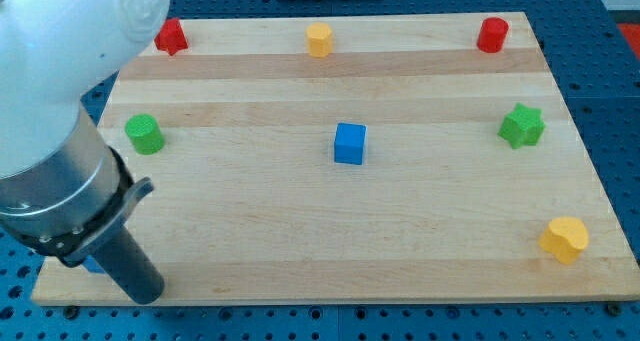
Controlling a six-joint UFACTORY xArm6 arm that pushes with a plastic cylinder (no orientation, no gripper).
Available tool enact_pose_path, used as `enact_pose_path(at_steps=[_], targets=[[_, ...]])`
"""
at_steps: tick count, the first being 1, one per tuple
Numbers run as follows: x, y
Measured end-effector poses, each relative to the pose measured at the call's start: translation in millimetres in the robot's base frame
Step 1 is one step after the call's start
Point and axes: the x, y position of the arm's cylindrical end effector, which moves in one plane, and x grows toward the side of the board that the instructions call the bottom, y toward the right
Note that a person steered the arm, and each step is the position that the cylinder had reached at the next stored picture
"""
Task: Place your arm towards blue triangle
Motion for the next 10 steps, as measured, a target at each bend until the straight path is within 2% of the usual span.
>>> enact_pose_path(at_steps=[5, 10], targets=[[0.2, -21.4], [0.5, -72.0]])
